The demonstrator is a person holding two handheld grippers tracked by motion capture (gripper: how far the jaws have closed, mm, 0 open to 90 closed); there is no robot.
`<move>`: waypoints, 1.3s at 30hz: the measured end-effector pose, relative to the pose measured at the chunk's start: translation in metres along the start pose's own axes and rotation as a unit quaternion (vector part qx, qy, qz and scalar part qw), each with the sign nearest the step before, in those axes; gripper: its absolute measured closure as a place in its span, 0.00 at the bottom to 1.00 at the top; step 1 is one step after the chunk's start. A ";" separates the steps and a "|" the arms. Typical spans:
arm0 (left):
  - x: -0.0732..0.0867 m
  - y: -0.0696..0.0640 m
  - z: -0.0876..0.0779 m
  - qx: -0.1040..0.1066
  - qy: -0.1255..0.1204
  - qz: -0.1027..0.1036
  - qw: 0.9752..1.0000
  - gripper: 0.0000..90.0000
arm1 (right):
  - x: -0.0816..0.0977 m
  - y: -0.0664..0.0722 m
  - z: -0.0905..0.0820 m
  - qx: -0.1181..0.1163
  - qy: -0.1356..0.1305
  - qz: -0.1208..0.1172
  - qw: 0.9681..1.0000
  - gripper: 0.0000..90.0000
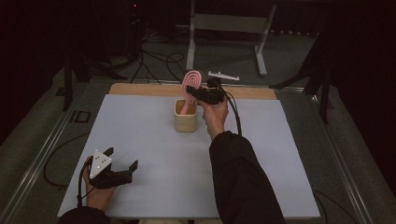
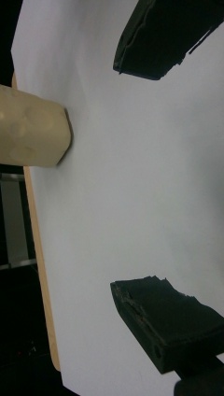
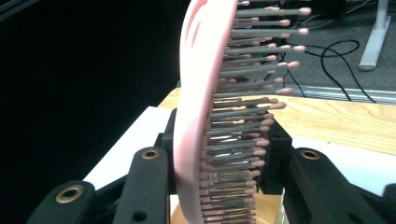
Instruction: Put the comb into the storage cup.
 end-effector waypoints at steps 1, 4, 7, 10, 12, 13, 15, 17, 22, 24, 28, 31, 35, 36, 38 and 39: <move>0.000 0.000 0.000 0.000 0.000 0.000 1.000 0.00 | 0.000 0.000 0.000 0.000 0.000 0.000 1.000 0.71; 0.000 0.000 0.000 0.000 0.000 0.000 1.000 0.00 | 0.001 -0.001 0.001 0.001 0.001 0.000 1.000 0.71; 0.000 0.000 0.000 0.000 0.000 0.000 1.000 0.00 | 0.002 -0.001 0.002 0.002 0.003 0.000 1.000 0.71; 0.000 0.001 0.000 0.000 0.000 0.000 1.000 0.00 | 0.003 -0.001 0.003 0.003 0.006 0.000 1.000 0.71; 0.000 0.000 0.000 0.000 0.000 0.000 1.000 0.00 | 0.004 -0.002 0.003 0.004 0.007 0.000 1.000 0.71; 0.000 0.000 0.000 0.000 0.000 0.000 1.000 0.00 | 0.004 -0.002 0.004 0.004 0.008 0.000 1.000 0.71; 0.000 0.000 0.000 0.000 0.001 0.001 1.000 0.00 | 0.005 -0.002 0.004 0.005 0.010 0.000 1.000 0.71; 0.000 0.000 0.000 0.000 0.000 0.000 1.000 0.00 | 0.006 -0.002 0.005 0.005 0.011 0.000 1.000 0.71; 0.000 0.000 0.000 0.000 -0.001 -0.001 1.000 0.00 | 0.007 -0.003 0.007 0.006 0.013 0.000 1.000 0.71; 0.000 0.000 0.000 -0.001 -0.001 0.000 1.000 0.00 | 0.008 -0.003 0.007 0.006 0.014 0.000 1.000 0.71; 0.000 0.000 0.000 0.000 -0.001 0.000 1.000 0.00 | 0.010 -0.005 0.008 0.007 0.016 0.005 1.000 0.71; 0.000 0.000 0.000 -0.001 0.000 -0.001 1.000 0.00 | 0.012 -0.006 0.009 0.008 0.017 0.008 1.000 0.70; 0.000 0.000 0.000 0.000 0.001 0.001 1.000 0.00 | 0.017 -0.008 0.011 0.008 0.021 0.011 1.000 0.70; 0.000 0.000 0.000 -0.001 0.001 0.000 1.000 0.00 | 0.017 -0.009 0.012 0.008 0.018 0.013 1.000 0.70; 0.000 0.001 0.000 -0.001 0.001 0.000 1.000 0.00 | 0.017 -0.010 0.012 0.007 0.017 0.016 1.000 0.70; 0.000 0.000 0.000 -0.001 0.001 0.000 1.000 0.00 | 0.017 -0.010 0.012 0.007 0.017 0.016 1.000 0.70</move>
Point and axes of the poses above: each handheld gripper's, and its own axes: z roughly forward along the jaws, x roughly out of its underside, y roughly to its left, the point moved 4 cm from there along z, roughly forward along the jaws, and after that the axes turned 8 degrees about -x, right-handed, at the moved point
